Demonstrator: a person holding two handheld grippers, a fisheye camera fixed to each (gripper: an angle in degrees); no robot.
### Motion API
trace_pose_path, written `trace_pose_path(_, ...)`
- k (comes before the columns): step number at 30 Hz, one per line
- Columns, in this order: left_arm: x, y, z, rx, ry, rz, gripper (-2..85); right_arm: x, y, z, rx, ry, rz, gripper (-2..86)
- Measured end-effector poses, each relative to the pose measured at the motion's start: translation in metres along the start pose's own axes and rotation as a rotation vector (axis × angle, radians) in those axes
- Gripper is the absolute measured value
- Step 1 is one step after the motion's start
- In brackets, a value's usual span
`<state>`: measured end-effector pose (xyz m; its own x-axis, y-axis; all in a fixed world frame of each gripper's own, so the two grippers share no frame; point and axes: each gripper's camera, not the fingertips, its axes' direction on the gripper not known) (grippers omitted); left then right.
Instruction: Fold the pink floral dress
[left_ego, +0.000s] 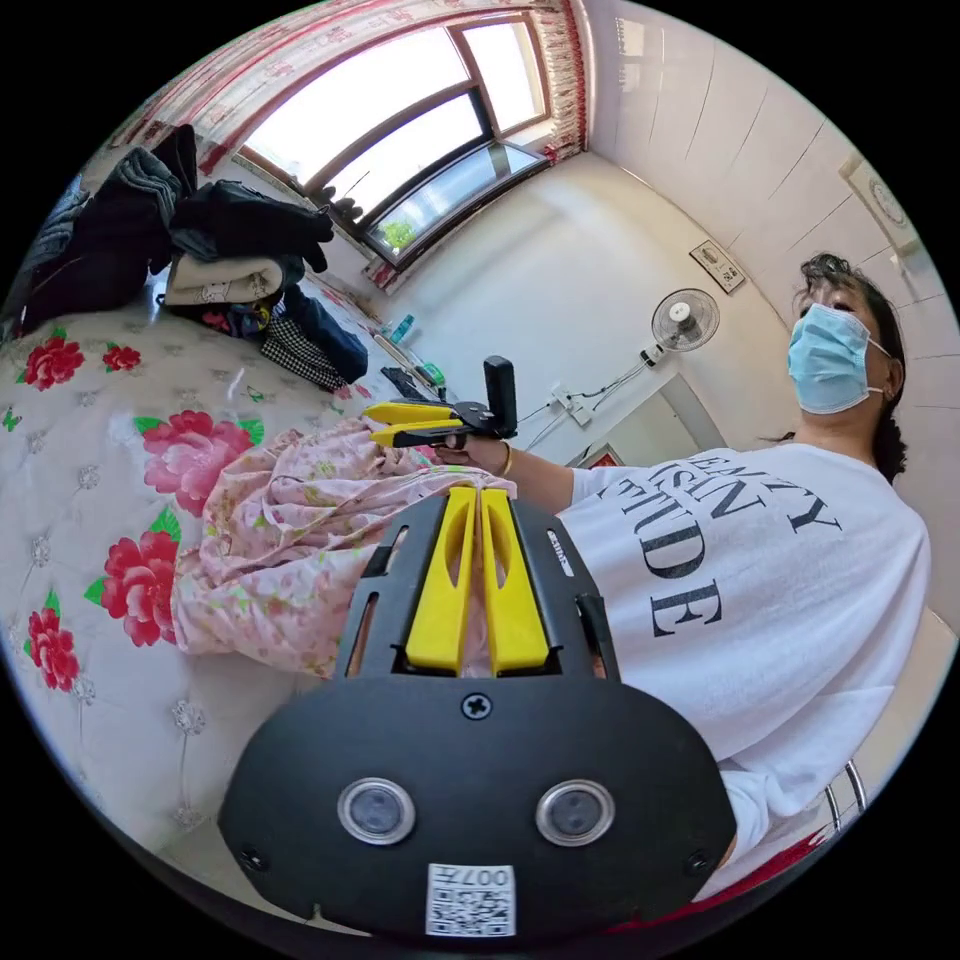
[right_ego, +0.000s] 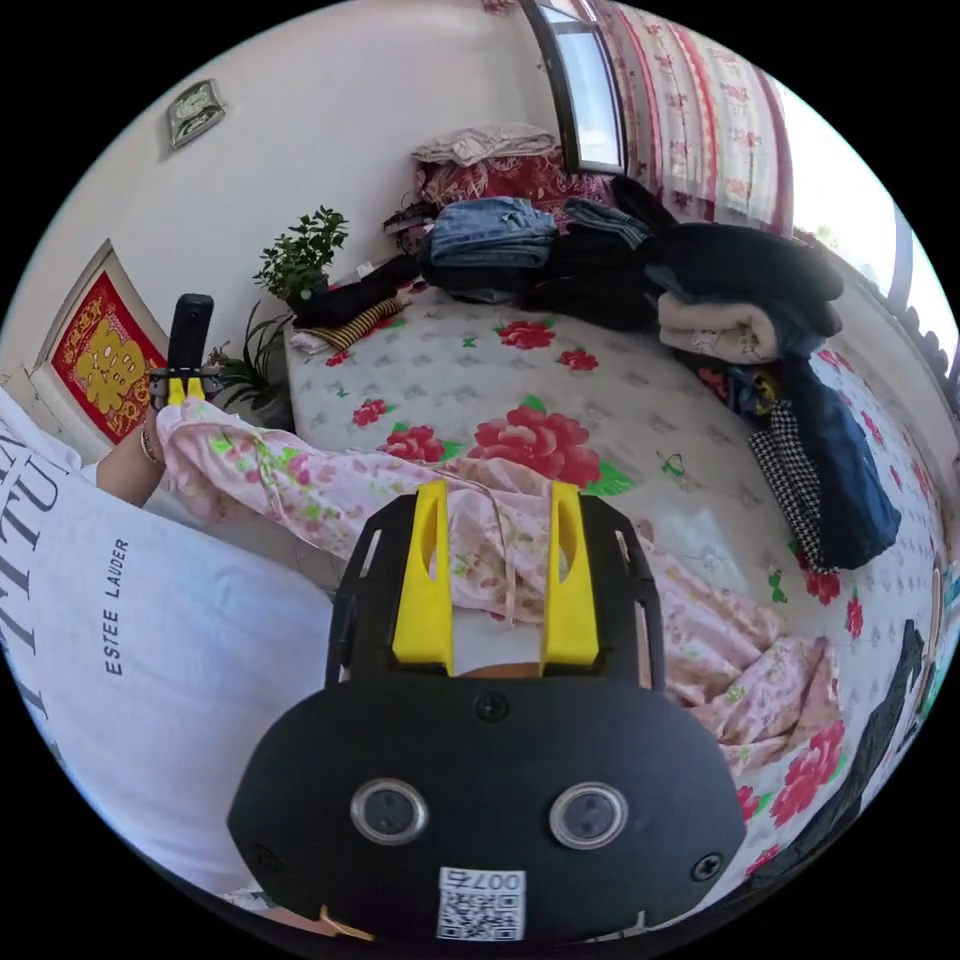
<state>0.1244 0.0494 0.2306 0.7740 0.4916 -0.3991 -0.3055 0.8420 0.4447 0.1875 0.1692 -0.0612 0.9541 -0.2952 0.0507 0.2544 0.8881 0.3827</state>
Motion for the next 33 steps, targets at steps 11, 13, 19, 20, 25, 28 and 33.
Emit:
trace_pose_path(11,0.039,0.044,-0.038,0.136,-0.101,-0.043,-1.0,-0.017,-0.030,0.154,-0.363,-0.058,-0.044,0.4)
trace_pose_path(13,0.045,0.047,-0.063,0.236,-0.144,-0.046,-1.0,-0.012,-0.043,0.108,-0.180,-0.054,-0.020,0.0)
trace_pose_path(19,0.056,-0.047,-0.149,0.426,-0.441,0.018,-0.7,-0.001,-0.129,-0.062,0.325,0.101,-0.050,-0.1)
trace_pose_path(20,0.055,-0.072,-0.165,0.503,-0.558,-0.003,-0.3,0.002,-0.140,-0.079,0.376,0.116,-0.042,0.0)
trace_pose_path(25,0.004,-0.129,-0.173,0.531,-0.996,-0.253,6.0,0.036,-0.120,-0.105,0.547,0.310,0.150,2.1)
trace_pose_path(28,-0.021,-0.100,-0.132,0.518,-0.932,-0.303,7.8,0.075,-0.078,-0.078,0.368,0.334,0.219,4.0)
trace_pose_path(33,-0.047,-0.006,-0.004,0.275,-0.853,-0.433,7.4,0.135,0.024,-0.022,0.086,0.364,0.341,6.7)
